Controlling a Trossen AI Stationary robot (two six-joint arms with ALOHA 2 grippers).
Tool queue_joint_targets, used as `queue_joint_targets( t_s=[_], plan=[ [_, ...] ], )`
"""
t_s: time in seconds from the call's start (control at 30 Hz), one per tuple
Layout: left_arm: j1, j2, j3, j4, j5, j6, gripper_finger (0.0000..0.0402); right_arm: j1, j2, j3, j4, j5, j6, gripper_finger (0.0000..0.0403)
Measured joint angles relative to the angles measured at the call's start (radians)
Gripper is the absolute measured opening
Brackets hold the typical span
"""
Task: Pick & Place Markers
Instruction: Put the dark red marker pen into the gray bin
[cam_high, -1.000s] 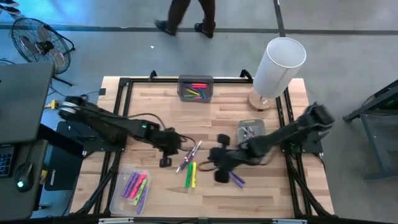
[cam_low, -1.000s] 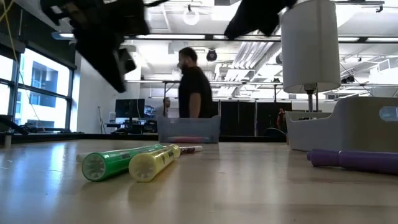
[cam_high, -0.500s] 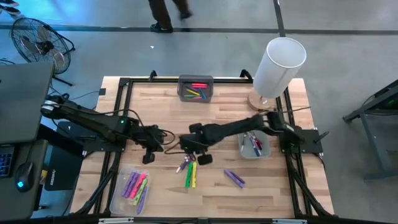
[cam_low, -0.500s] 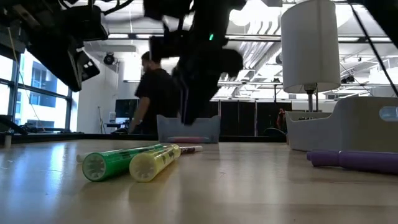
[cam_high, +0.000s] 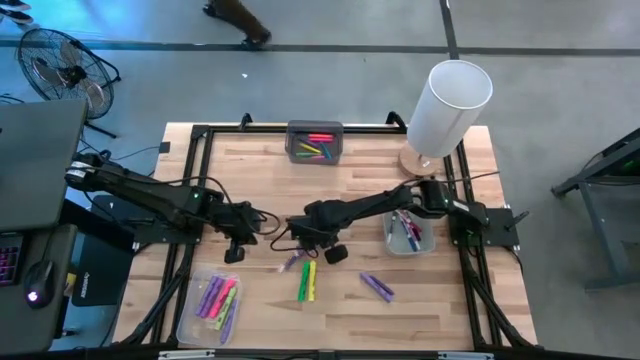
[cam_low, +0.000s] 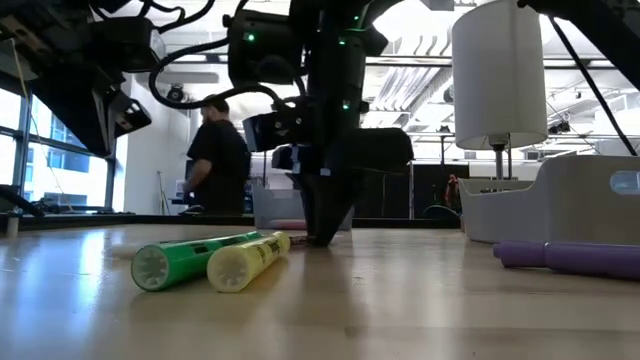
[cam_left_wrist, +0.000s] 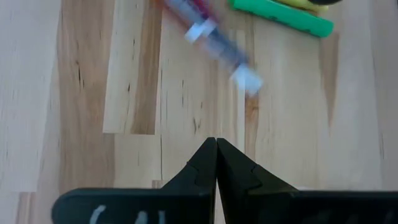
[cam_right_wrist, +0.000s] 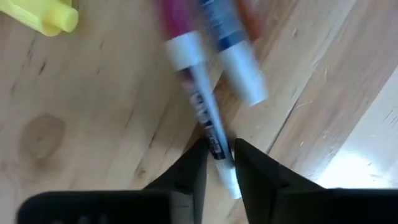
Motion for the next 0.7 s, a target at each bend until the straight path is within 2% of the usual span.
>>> queue_joint_targets(
  t_s=[0.13,0.3,0.47,0.57,0.7],
  plan=[
    [0.0,0.0,0.0,0.01,-0.002,0.0,0.0,0.012,-0.007,-0.032,0.001,-0.03,0.066,0.0016],
    [0.0,0.004,0.0,0.014,-0.003,-0.006,0.0,0.036,-0.04,-0.044,-0.01,0.005,0.179,0.0018],
    [0.0,0.019,0.0,0.094,-0.056,-0.122,0.0007,0.043,-0.149,-0.057,-0.07,-0.023,0.361,0.0012],
    [0.0,0.027,0.001,0.187,-0.063,-0.197,0.0038,0.061,-0.277,-0.097,-0.057,0.006,0.437,0.0012],
    [0.0,0.059,0.001,0.302,-0.121,-0.292,0.0107,0.095,-0.47,-0.269,0.007,0.051,0.592,0.0012]
  ],
)
